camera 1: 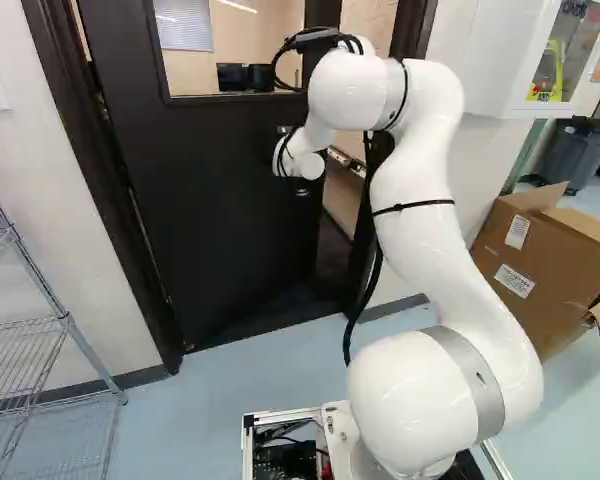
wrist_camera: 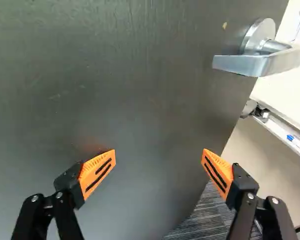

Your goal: Open the door and move inside

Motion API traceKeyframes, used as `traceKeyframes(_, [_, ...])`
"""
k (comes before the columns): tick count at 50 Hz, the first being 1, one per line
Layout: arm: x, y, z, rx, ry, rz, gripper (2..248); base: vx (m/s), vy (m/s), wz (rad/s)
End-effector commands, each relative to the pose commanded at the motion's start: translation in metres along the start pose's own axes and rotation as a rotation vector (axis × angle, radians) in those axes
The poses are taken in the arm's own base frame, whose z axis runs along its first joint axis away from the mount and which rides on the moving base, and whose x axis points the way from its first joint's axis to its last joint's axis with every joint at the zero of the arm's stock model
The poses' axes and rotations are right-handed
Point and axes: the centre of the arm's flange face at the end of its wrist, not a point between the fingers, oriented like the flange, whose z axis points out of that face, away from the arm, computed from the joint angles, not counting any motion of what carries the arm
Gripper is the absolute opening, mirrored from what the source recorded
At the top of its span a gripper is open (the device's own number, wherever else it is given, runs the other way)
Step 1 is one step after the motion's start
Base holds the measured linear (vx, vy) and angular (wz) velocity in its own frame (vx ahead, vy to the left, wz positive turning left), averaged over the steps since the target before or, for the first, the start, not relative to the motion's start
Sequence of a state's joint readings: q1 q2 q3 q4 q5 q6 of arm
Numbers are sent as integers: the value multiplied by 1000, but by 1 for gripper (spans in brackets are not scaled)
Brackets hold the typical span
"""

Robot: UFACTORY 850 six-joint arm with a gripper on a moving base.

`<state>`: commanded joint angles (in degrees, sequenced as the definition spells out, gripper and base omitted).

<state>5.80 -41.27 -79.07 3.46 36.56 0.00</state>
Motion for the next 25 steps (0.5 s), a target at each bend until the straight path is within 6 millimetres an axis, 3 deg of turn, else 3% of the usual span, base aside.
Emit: traceKeyframes(25, [0, -1, 3, 1, 3, 0, 247, 0, 0, 0])
